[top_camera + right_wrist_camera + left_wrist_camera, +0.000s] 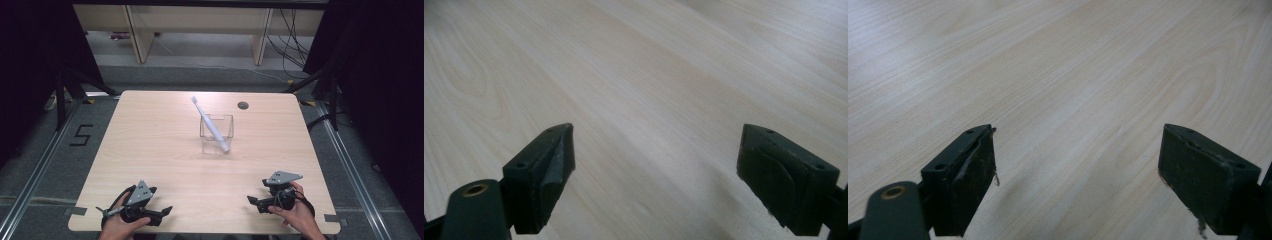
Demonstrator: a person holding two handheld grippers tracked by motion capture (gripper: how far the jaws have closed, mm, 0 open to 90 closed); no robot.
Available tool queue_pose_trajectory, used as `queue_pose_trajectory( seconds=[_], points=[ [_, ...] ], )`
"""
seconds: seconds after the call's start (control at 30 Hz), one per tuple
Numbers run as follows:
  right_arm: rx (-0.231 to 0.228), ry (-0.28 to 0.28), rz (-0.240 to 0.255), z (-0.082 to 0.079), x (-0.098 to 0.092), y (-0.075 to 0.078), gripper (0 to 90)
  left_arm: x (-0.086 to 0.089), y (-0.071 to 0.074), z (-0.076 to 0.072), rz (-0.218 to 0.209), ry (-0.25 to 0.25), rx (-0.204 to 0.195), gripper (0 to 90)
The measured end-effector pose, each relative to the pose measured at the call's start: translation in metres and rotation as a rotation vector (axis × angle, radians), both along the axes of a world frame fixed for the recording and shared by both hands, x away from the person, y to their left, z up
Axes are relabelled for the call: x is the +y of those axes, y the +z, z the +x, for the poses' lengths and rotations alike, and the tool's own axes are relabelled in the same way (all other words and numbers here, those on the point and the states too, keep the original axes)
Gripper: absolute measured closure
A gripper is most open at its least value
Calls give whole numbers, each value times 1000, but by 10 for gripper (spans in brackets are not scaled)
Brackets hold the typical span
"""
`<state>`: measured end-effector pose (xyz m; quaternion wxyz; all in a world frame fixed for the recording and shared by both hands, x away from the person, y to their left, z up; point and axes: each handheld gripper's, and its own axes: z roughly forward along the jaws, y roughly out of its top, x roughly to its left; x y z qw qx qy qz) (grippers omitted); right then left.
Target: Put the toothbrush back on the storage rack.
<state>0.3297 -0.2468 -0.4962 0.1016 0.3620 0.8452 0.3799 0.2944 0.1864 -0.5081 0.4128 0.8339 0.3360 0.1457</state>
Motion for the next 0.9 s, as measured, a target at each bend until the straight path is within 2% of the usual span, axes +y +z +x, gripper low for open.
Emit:
queue_pose_trajectory(
  seconds=[0.03,0.07,0.1,0.13,0.2,0.23,0.27,0.3,0.33,0.4,0.47,0.5,0.7,0.9],
  points=[
    [21,-26,8,-3,1,0,165,0,0,1,4,-4,-11,150],
    [15,-25,-3,-4,0,1,164,0,-1,0,-3,-2,-9,150],
    [15,-20,-1,-4,0,0,164,-3,-2,-2,-38,13,4,150],
    [8,-13,-3,-3,-1,0,164,-3,-2,-1,-43,11,2,150],
    [13,-26,2,-6,-1,0,164,-3,-2,-1,-27,3,-1,150],
    [7,-22,1,-6,-1,-1,163,-1,-1,-1,0,-3,3,150],
    [-2,0,1,-5,-2,-1,162,-1,-1,-1,-2,0,6,150],
    [5,-7,-1,-6,-2,-1,163,-1,-2,-1,-3,5,4,150],
    [-10,-6,-8,-6,-2,-1,162,-1,-2,-1,-2,4,3,150],
    [12,-30,0,-8,-2,-1,162,-1,-1,-1,3,-2,6,150],
    [9,-32,-4,-7,-3,-1,162,-2,-1,-1,5,-6,5,150],
    [6,-15,0,-6,-2,-2,162,-1,-1,-1,7,-8,5,150],
    [19,-28,-4,-8,-1,-1,162,-1,-1,-1,6,-6,4,150],
    [7,-23,-2,-7,-2,-1,162,-1,-1,0,10,-9,3,150]
  ],
)
